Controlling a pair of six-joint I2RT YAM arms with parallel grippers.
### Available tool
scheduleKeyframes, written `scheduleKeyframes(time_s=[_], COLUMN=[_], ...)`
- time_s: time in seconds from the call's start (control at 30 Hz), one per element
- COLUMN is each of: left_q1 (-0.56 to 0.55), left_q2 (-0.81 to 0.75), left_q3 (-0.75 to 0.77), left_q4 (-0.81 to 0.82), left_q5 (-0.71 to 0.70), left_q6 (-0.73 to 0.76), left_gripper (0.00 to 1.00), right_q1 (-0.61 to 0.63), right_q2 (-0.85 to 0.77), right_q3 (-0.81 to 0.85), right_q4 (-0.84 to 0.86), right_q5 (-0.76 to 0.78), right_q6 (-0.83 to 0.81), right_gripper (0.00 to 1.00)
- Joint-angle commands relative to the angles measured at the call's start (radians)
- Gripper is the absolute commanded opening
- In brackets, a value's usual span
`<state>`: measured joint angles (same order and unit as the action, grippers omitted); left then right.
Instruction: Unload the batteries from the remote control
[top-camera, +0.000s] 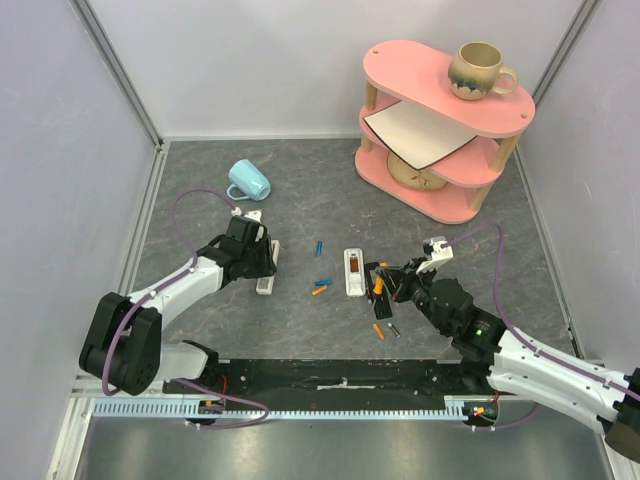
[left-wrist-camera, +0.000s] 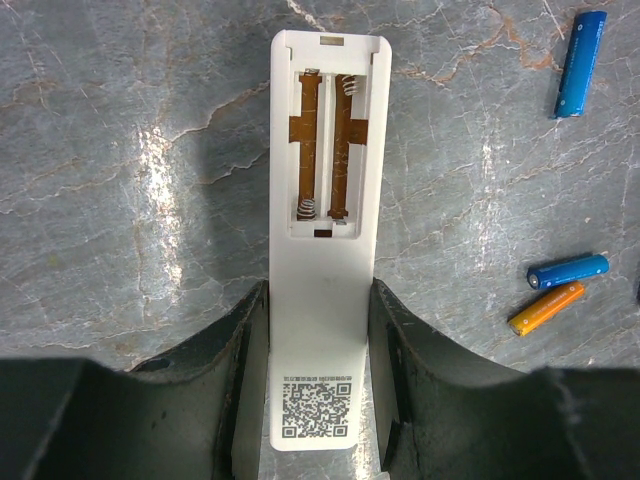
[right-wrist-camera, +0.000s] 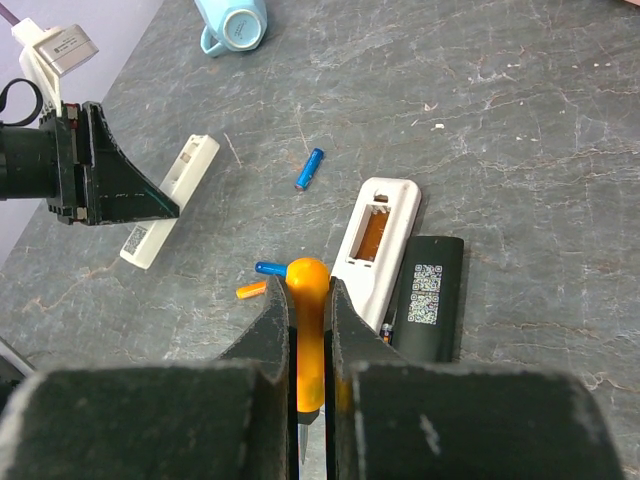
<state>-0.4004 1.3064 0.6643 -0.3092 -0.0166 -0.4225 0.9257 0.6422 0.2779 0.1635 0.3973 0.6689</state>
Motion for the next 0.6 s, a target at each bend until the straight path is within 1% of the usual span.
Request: scheduleKeyframes(time_s=[0.0,0.07,0.2,0.33,0.37,0.43,0.47,0.57], left_q1=[0.005,0.005,0.005,0.005,0.006,0.005,0.005,0.005], left_q2=[-0.013,-0.015,-0.004,0.007,0.007,0.01,0.011,0.014], left_q3=[0.0,-0.003,-0.006,-0.006,-0.009,-0.009,-0.011,-0.012], left_q4=[0.035,0.035,0.039,0.045,0.047,0.051,0.053,0.053], left_q5=[0.012,0.01,0.01,0.01,0.01,0.01,0.01,0.01], left_q6=[-0.033,-0.035,-0.032,-0.03,-0.03,-0.029,-0.029,-0.027], left_gripper=[0.27,0.31,0.36,0.43,0.47,0.51,0.55,0.63], right_q1=[0.002,0.004,0.002,0.002,0.002,0.002,0.002,0.002], right_q2=[0.004,0.004,0.004,0.004,0.004,0.005,0.005,0.004], right_q3=[0.032,0.03,0.03,0.032,0.032,0.03,0.032,0.03], right_q4=[0.036,0.036,0.037,0.037,0.037,0.037,0.037,0.037], right_q5=[0.002,0.003,0.002,0.002,0.002,0.002,0.002,0.0], right_q6=[0.003,0.006,0.008,0.006,0.005,0.005,0.005,0.006], right_gripper=[0.0,0.0,0.0,0.0,0.0,0.0,0.0,0.0])
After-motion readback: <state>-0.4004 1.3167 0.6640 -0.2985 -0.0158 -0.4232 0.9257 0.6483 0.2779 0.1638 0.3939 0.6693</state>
